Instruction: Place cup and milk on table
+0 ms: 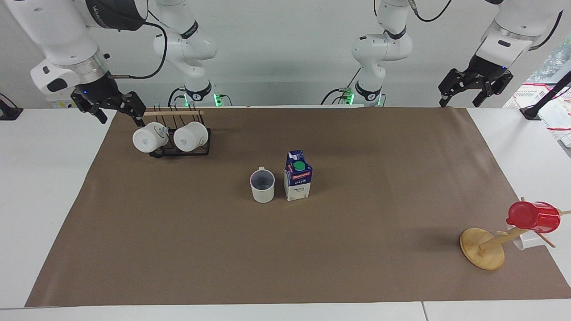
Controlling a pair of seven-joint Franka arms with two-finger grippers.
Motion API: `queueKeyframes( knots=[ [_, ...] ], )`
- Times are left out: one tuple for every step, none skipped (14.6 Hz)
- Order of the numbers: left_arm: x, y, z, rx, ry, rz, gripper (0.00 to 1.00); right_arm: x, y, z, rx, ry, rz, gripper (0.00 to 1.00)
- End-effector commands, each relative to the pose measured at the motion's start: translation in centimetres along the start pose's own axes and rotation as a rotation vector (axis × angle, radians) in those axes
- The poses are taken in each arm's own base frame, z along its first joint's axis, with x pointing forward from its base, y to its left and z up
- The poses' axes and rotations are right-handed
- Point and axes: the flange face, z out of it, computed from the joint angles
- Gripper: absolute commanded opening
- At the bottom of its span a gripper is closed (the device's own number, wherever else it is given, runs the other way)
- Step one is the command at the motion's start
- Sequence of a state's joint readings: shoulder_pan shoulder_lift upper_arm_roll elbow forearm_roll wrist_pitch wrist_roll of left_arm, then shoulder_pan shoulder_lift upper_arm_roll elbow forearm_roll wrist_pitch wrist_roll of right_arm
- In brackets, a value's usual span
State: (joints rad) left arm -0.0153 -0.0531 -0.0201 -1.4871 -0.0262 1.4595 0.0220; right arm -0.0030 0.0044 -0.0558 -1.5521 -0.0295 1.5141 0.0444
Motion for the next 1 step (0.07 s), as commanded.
queueKeyframes(
  knots=[
    [-1.56, -0.24, -0.83, 0.017, 0.008, 0.004, 1.0, -0.1, 0.18, 0.19, -0.017, 0.012, -0.023, 1.0]
  ],
)
